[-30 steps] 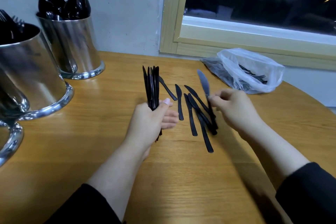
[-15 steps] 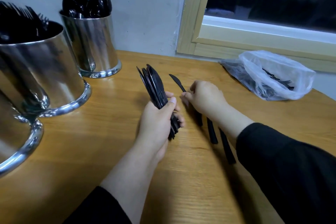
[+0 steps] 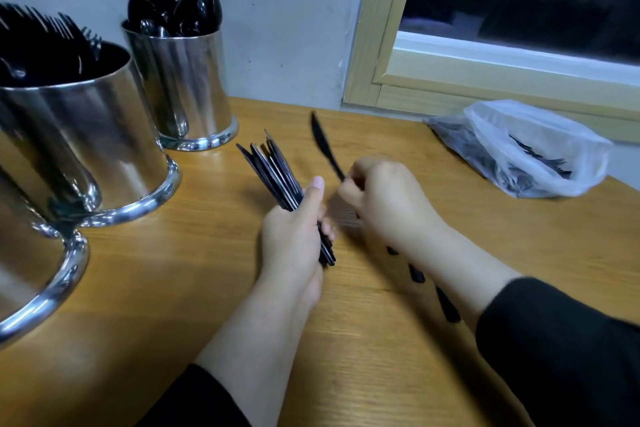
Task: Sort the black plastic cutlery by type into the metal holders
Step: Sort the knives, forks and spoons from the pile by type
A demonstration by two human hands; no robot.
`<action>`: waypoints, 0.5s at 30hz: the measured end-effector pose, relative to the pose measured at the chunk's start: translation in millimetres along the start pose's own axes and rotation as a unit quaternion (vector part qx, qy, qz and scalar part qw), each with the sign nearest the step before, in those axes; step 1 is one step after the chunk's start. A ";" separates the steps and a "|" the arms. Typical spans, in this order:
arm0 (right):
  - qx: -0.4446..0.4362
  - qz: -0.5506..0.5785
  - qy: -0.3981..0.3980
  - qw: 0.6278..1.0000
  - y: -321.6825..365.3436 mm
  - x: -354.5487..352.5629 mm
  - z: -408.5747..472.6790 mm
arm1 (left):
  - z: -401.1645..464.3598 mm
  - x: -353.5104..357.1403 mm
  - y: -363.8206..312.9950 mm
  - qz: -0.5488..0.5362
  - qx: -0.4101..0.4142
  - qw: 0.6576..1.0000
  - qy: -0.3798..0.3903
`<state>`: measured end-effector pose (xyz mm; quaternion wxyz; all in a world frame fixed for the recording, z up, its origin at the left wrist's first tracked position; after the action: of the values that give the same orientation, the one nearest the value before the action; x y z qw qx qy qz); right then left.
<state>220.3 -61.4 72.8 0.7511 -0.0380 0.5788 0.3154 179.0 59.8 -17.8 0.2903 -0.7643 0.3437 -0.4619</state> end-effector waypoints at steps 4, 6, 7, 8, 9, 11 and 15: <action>-0.139 0.021 0.013 0.990 54.4 3.9 -35.5 | -2.2 1.8 2.5 0.006 -0.015 1.000 0.000; -0.114 0.023 -0.026 0.993 37.0 -6.0 -44.0 | -1.4 -3.9 2.1 0.020 -0.015 1.000 -0.016; -0.075 0.018 -0.048 0.996 16.5 -14.4 -46.9 | -1.0 -5.3 0.5 0.043 -0.009 0.999 -0.022; -0.027 0.006 -0.064 0.998 -10.1 -22.0 -50.3 | -2.5 -4.4 -1.0 0.070 -0.003 0.997 -0.020; 0.025 -0.016 -0.065 0.997 -38.6 -28.7 -54.8 | -4.7 -0.7 -2.2 0.091 0.003 0.996 -0.011; 0.132 -0.060 -0.011 0.989 -91.3 -31.4 -65.9 | -11.4 9.2 -3.0 0.124 0.013 0.992 0.013; 0.197 -0.062 0.069 0.976 -123.3 -24.5 -77.9 | -18.4 16.2 -4.4 0.174 0.026 0.984 0.025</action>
<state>215.1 -203.2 31.2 0.7204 0.0534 0.6761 0.1451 168.9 47.2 1.2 0.3770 -0.6737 0.4663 -0.4319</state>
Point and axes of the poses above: each hand's wrist, its own z-axis towards the middle knuckle, its own x-axis out of the palm, y = z × x, the point moved 10 cm from there along z, towards the middle knuckle, and after that the axes turned 15 degrees about -x, right-handed, at the moved point
